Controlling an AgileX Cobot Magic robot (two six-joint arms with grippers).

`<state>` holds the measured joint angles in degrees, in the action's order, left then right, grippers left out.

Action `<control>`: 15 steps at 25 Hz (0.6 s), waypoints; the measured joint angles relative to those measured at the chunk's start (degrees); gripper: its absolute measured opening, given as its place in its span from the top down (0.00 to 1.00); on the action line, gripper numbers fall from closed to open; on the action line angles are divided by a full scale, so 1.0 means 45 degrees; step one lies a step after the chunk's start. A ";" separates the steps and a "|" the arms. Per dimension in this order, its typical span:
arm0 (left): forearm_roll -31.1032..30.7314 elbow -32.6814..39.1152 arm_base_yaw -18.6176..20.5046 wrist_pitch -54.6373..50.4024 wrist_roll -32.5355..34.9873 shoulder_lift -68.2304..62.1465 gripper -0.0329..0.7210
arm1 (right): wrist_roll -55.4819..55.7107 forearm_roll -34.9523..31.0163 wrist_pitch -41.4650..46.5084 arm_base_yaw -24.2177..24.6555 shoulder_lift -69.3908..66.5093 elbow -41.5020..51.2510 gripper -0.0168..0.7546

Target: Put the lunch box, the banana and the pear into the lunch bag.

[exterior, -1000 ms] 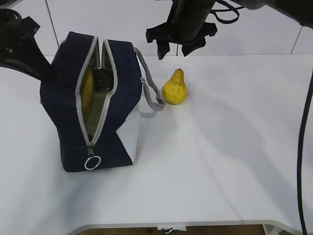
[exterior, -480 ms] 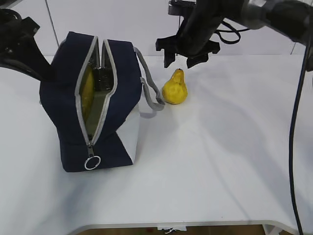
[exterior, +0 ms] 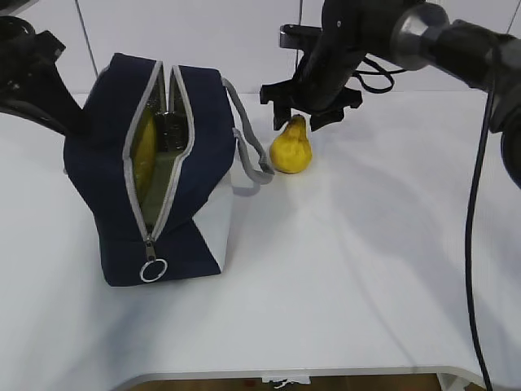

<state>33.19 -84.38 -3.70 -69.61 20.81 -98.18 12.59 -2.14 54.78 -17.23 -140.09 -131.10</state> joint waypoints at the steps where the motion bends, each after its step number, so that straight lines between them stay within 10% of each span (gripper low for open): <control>1: -0.0051 0.0000 0.0000 0.0000 0.0000 0.0000 0.94 | 0.0000 0.0000 0.0000 0.0000 -0.0079 0.0000 0.29; 15: -0.0211 0.0000 0.0000 0.0000 0.0000 0.0000 0.94 | 0.0028 -0.0092 0.0406 0.0031 -0.0215 -0.0104 0.56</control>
<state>32.24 -84.38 -3.70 -69.61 20.81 -98.18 12.71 -2.55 56.61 -17.09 -141.06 -131.57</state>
